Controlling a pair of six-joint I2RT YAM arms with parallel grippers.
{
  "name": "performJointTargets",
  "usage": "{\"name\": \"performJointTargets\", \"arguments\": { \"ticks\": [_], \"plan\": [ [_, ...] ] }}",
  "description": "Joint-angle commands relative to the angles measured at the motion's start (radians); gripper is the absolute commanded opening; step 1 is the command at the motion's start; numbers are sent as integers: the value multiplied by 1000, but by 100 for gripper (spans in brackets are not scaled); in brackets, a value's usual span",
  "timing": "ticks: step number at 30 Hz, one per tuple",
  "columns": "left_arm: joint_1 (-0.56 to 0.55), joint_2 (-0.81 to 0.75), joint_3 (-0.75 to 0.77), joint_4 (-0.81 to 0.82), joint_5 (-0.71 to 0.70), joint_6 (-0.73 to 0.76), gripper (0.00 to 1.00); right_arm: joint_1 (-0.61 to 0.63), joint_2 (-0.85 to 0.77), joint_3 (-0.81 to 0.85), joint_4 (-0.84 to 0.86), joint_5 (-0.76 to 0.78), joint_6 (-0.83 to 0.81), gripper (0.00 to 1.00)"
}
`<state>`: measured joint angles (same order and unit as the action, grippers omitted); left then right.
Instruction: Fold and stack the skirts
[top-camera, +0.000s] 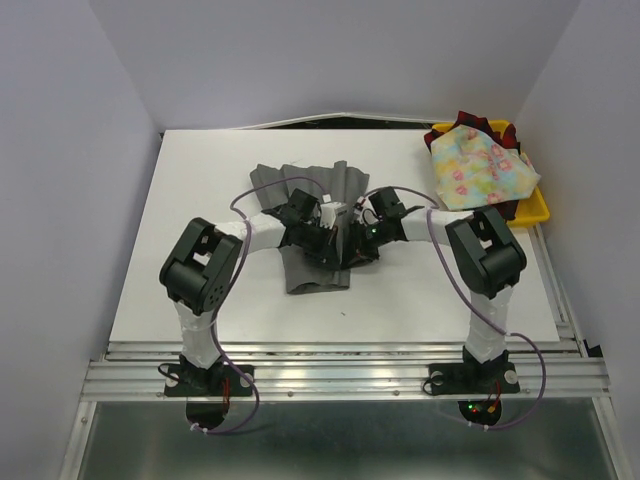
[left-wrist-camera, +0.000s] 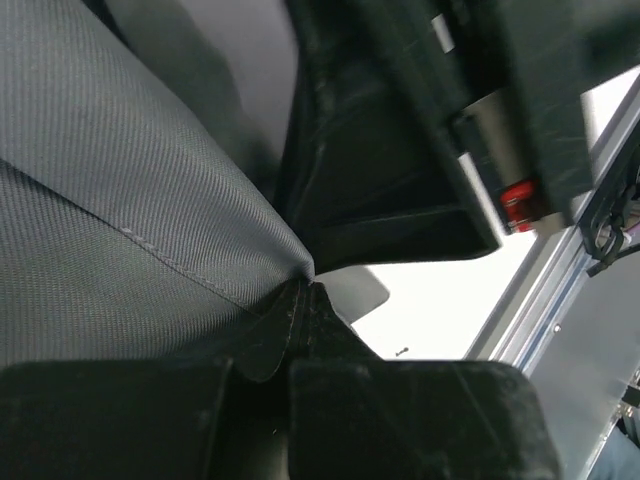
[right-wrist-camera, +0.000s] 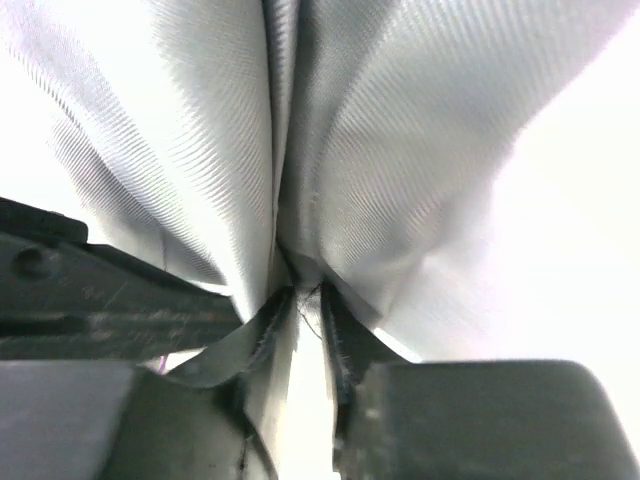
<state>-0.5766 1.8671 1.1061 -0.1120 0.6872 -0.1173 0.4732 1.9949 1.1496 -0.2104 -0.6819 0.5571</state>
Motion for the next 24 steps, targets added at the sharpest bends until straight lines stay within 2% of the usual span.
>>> {"name": "performJointTargets", "arguments": {
  "ticks": [1,3,6,11,18,24],
  "plan": [
    [-17,36,-31,40,26,-7,0,-44,-41,83,-237,241,-143,26],
    [-14,47,-34,41,29,-10,0,-62,-47,142,-321,284,-186,26],
    [-11,63,-35,41,28,-15,0,-111,-74,188,-359,278,-223,29],
    [3,27,-49,38,41,-12,0,-145,-94,208,-353,257,-293,28],
    [7,-57,-29,12,63,2,0,-134,-53,50,-195,12,-161,26],
    [9,-95,0,-21,71,-1,0,-90,-12,-36,-48,-77,-70,29]
  ]
}}
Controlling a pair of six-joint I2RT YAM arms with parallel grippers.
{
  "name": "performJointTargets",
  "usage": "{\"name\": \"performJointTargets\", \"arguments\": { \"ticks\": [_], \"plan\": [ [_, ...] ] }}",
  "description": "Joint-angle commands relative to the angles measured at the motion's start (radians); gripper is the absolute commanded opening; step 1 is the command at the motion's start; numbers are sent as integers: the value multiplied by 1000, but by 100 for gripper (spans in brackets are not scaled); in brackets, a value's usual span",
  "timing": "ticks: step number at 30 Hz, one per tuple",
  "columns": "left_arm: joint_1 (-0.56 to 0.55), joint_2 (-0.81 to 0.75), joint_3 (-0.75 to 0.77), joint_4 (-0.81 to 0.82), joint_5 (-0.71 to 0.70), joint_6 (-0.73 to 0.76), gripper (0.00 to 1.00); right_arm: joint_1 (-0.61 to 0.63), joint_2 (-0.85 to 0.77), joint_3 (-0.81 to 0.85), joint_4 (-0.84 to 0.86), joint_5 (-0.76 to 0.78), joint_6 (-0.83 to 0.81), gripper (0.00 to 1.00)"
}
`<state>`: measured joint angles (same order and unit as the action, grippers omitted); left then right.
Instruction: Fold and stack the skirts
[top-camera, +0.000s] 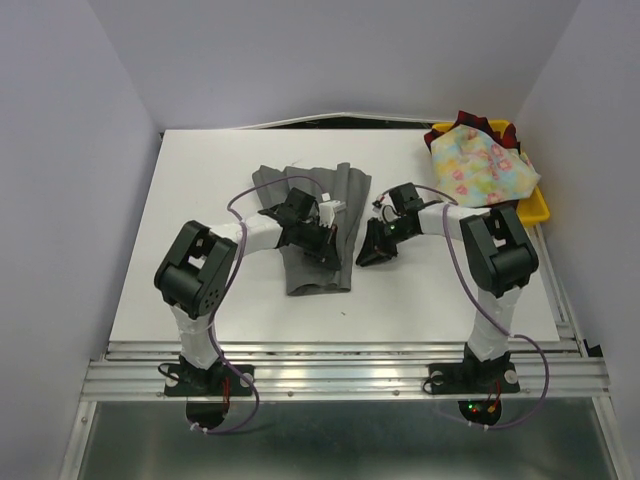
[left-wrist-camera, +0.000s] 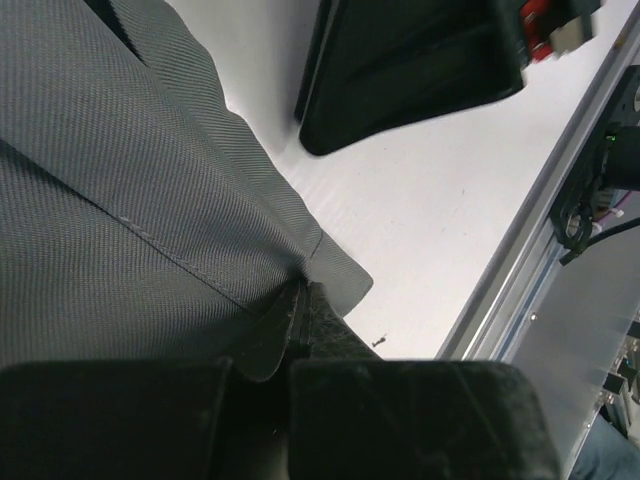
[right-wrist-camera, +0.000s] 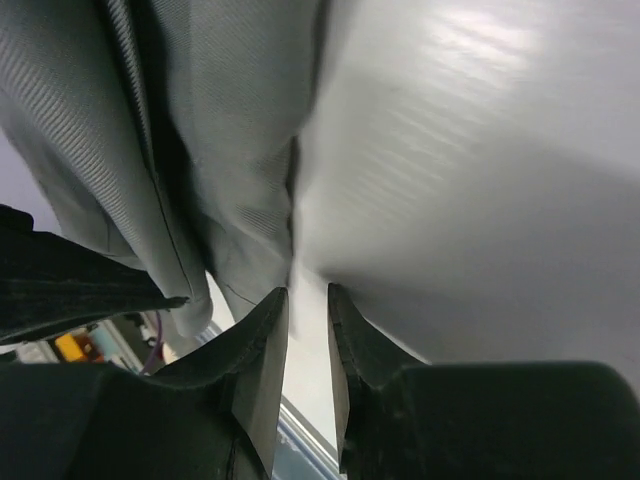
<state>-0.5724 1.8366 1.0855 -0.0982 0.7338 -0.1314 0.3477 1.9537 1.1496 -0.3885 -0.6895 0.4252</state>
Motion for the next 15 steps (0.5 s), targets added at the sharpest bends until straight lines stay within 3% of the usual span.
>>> {"name": "performJointTargets", "arguments": {
  "ticks": [1,15],
  "plan": [
    [2,-74,22,-38,27,10,0,49,33,-42,141,-83,70,29],
    [-35,2,7,15,24,-8,0,88,76,-60,188,-85,107,18]
  ]
}}
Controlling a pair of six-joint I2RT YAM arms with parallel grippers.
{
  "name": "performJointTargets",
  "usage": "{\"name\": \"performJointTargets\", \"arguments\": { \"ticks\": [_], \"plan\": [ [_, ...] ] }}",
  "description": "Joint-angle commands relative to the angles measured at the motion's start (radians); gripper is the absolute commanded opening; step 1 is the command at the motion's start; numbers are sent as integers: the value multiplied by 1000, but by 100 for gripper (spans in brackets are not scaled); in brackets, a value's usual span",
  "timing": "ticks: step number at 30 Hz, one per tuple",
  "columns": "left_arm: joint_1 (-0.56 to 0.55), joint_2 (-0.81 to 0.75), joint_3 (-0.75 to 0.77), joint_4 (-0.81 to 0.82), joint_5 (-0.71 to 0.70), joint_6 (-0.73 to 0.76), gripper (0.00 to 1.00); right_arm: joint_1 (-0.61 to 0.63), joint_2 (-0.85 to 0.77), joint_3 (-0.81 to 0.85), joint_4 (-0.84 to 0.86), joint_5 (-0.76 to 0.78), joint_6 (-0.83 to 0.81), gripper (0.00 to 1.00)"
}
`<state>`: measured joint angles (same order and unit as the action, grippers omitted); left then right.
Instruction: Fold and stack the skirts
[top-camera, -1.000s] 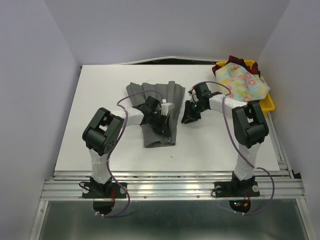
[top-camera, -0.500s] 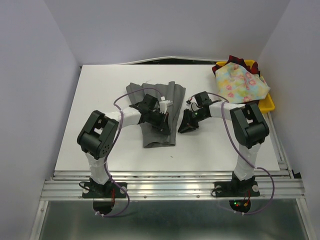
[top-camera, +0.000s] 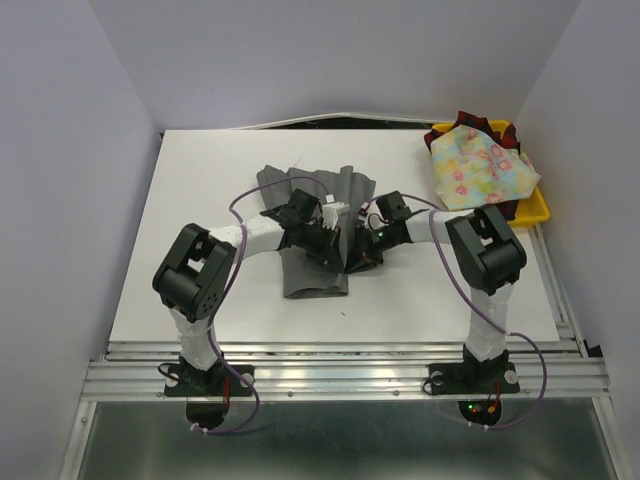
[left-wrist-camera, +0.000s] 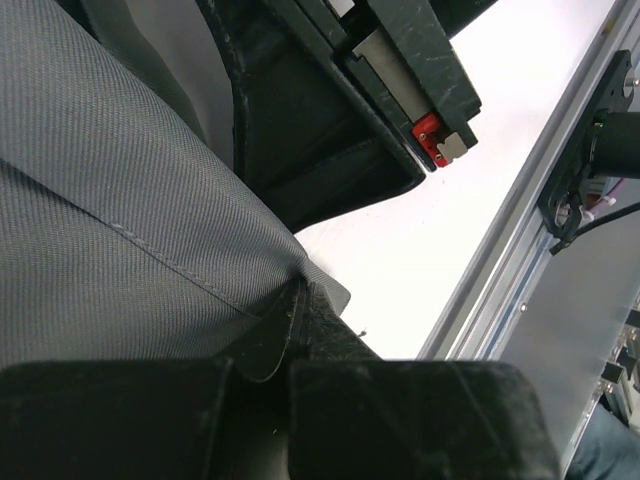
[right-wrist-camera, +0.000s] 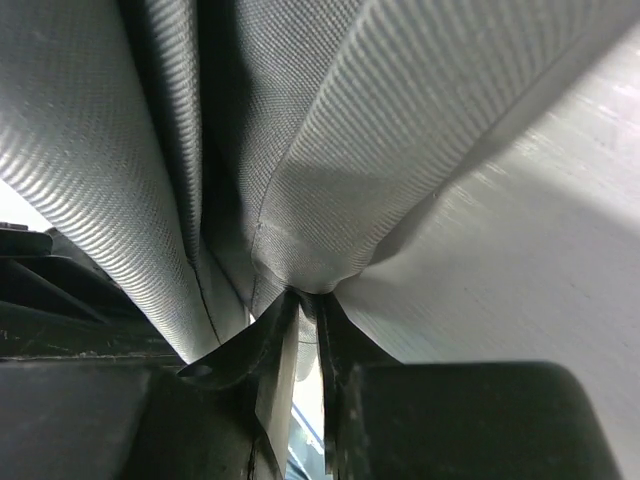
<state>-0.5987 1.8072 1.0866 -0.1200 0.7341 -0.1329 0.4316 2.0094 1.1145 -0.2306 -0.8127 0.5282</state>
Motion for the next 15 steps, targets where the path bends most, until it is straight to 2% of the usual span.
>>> {"name": "performJointTargets", "arguments": {
  "ticks": [1,7,9,12,15],
  "plan": [
    [-7,46,4,42,15,-10,0,4,19,-27,28,41,3,18],
    [0,177,-2,51,-15,-33,0,-45,-70,5,-94,127,-68,18],
    [8,204,2,52,-16,-42,0,-129,-113,37,-165,165,-108,20],
    [11,211,-1,49,-22,-40,0,-189,-163,70,-191,231,-134,22],
    [11,211,-20,59,-19,-37,0,-220,-195,165,-170,334,-140,31]
  ]
}}
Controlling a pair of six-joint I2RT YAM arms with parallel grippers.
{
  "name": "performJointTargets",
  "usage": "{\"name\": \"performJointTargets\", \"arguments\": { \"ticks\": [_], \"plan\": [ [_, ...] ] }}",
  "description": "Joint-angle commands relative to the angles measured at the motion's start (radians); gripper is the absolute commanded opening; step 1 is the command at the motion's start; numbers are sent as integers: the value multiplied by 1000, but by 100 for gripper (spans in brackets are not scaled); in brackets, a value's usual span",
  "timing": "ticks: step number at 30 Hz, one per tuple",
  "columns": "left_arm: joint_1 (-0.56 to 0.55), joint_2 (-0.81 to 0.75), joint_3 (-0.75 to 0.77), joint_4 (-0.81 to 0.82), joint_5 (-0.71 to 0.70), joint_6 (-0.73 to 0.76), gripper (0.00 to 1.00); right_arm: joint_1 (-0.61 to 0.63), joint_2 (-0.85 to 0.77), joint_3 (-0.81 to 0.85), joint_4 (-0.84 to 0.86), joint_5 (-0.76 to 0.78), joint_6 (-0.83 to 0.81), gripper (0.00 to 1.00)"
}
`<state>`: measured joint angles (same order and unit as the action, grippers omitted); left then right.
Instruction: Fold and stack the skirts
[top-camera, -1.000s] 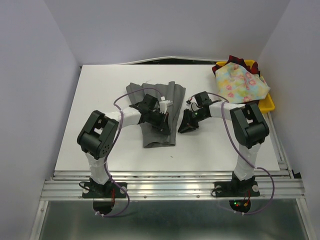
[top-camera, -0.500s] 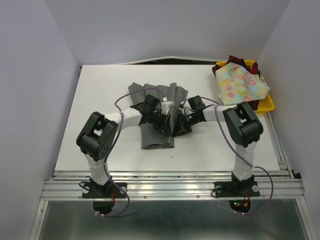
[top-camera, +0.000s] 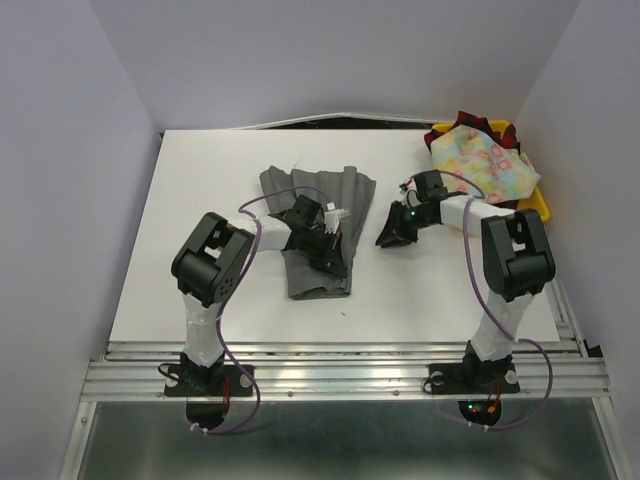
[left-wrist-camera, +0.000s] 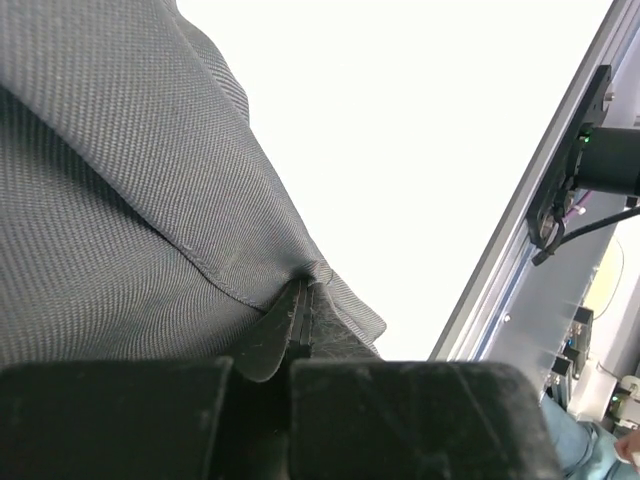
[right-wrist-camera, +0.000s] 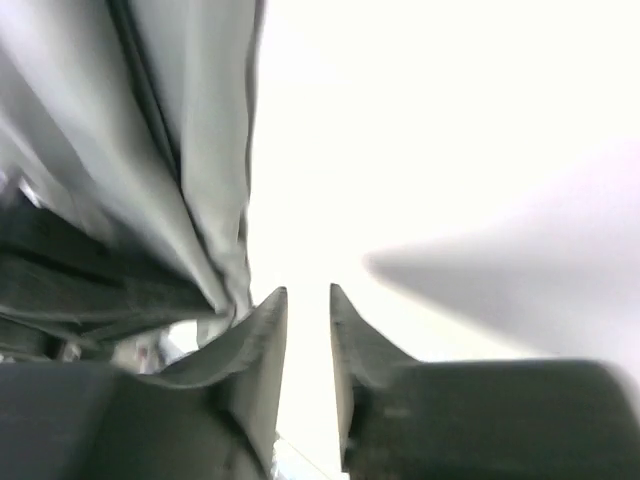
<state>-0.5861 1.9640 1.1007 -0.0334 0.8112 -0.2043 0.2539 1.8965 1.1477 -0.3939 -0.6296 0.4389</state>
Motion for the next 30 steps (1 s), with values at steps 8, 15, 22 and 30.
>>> {"name": "performJointTargets", "arguments": {
  "ticks": [8,15,22,30],
  "plan": [
    [0,53,-33,-42,-133,59,2,-42,168,573,56,74,58,47],
    [0,53,-33,-36,-133,65,8,-42,368,757,102,67,119,59],
    [0,52,-56,-14,-127,65,9,-12,415,793,191,67,141,63],
    [2,58,-56,-11,-124,66,9,18,460,808,234,71,169,59]
  ]
}}
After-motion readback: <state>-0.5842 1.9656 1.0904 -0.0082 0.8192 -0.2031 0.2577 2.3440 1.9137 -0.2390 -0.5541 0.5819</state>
